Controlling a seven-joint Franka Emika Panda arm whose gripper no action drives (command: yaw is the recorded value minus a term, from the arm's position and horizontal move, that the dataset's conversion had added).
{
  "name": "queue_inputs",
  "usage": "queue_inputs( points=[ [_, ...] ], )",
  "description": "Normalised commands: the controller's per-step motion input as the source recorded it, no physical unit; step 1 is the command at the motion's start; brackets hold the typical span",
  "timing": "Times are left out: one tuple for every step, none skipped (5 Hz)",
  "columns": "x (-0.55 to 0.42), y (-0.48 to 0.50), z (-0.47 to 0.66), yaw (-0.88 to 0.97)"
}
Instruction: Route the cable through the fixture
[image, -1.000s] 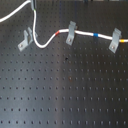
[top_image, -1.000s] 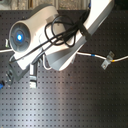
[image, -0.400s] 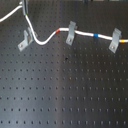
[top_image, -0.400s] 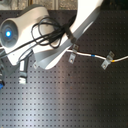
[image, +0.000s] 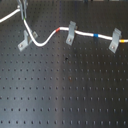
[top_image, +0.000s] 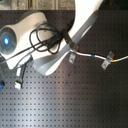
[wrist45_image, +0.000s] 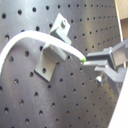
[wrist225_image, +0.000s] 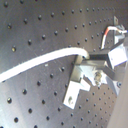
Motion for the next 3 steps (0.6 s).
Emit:
queue_inputs(
  points=[
    [0.175, 0.089, 0.28, 0.21],
    [-0.275, -0.156, 0.47, 0.0],
    [-0.35, -0.011, 0.29, 0.06]
  ],
)
